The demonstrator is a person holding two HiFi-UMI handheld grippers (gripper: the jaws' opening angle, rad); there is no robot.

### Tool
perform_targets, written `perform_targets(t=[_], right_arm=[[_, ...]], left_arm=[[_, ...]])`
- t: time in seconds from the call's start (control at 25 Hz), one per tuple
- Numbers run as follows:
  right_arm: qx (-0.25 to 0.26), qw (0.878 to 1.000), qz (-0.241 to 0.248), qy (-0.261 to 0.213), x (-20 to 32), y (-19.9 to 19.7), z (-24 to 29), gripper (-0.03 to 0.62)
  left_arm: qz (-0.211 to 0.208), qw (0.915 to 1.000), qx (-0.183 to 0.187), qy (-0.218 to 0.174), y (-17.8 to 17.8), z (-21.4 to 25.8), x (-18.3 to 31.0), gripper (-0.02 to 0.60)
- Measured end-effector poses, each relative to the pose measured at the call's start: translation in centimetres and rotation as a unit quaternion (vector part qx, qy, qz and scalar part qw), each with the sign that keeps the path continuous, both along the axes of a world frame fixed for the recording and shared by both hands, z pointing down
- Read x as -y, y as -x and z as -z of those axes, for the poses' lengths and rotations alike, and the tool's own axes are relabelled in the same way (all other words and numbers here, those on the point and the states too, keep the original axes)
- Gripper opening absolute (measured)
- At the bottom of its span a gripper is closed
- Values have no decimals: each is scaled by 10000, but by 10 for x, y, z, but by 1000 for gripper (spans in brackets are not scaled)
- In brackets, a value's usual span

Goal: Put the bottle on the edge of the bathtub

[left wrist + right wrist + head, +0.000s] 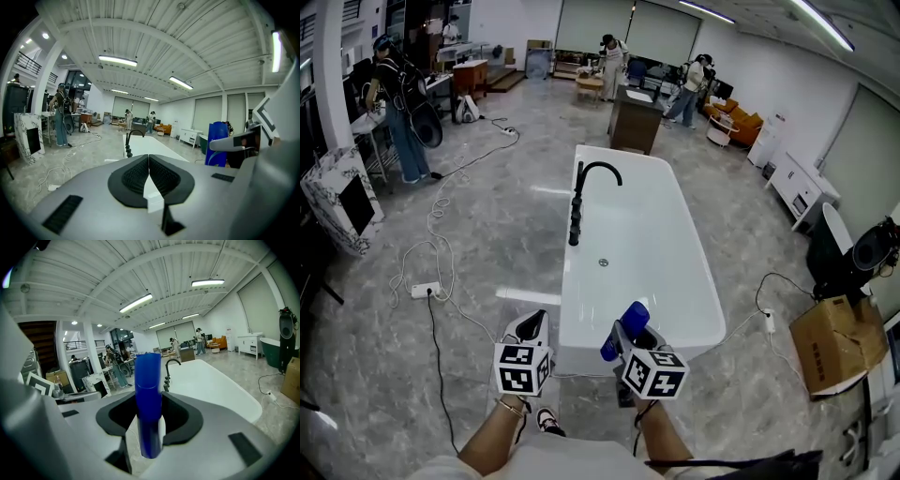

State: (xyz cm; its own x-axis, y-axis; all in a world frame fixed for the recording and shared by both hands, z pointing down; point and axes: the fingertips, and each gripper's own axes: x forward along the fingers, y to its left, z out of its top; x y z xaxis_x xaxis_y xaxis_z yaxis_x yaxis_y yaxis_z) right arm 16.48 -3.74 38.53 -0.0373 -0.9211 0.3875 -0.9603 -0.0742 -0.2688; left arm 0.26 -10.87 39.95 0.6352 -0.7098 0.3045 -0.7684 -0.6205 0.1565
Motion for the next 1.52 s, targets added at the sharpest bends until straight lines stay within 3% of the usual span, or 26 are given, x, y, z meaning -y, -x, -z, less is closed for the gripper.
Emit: perform_targets(t=[0.76,1.08,1.32,1.52], right_arm=[[-233,9997,7,-14,107,2,12,172],[-177,9995,-12,257,114,6,-10,172],[-156,9997,42,201,131,2,-16,172],[-59,9999,130,58,141,3,-12,172]], left_arm=[[155,9981,-453,393,9,-23,98,17],[433,9953,-431,757,28,-49,110,17],[642,9948,-402,681,37,-45,120,17],[581,9961,-267,607,32,-40,122,17]])
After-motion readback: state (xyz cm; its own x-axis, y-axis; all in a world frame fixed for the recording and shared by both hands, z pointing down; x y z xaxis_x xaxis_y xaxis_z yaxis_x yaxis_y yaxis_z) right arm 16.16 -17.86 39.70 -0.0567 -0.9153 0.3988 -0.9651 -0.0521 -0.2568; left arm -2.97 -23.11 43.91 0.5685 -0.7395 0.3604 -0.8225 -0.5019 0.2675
